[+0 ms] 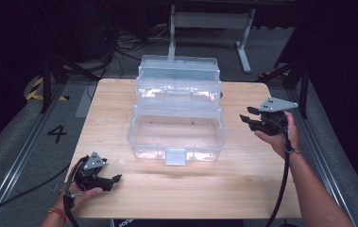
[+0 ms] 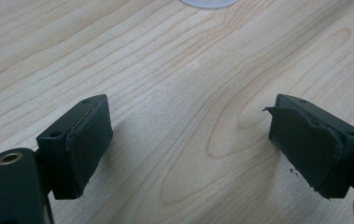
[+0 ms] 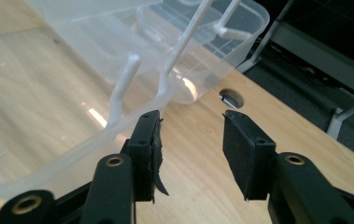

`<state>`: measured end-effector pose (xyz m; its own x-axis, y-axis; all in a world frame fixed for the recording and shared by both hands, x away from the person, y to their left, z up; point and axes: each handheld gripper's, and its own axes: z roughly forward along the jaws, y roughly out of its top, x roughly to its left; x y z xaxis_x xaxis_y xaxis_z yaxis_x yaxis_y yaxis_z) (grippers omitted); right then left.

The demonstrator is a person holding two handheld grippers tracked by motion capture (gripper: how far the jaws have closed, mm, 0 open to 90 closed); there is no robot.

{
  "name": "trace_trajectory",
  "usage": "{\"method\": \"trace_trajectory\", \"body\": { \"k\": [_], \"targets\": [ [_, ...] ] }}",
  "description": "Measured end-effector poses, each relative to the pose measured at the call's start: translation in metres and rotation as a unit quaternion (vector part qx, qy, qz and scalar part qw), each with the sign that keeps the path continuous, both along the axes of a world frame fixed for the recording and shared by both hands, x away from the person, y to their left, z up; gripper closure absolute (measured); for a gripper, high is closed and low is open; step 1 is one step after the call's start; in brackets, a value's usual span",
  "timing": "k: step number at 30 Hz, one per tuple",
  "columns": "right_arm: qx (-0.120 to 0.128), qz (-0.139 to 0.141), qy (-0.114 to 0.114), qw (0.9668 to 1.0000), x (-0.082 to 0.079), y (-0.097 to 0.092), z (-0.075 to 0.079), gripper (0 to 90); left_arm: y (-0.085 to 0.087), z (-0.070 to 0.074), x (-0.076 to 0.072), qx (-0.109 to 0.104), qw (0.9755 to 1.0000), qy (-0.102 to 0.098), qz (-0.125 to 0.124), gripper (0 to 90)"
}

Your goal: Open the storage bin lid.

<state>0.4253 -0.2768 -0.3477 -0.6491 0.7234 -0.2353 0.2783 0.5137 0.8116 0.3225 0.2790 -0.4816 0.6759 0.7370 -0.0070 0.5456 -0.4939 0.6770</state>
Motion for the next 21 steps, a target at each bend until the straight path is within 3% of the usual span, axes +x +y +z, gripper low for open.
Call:
{"method": "trace_trajectory", "body": {
  "k": [12, 21],
  "targets": [
    [-0.022, 0.005, 0.021, 0.9995, -0.021, -0.010, -0.031, 40.7, 0.000, 0.000, 0.000, 0.000, 1.0000, 0.000, 0.000, 13.9],
    [-0.019, -0.017, 0.045, 0.9987, -0.040, -0.033, -0.062, 38.4, 0.000, 0.000, 0.001, 0.001, 1.0000, -0.002, -0.001, 13.7]
  ]
}}
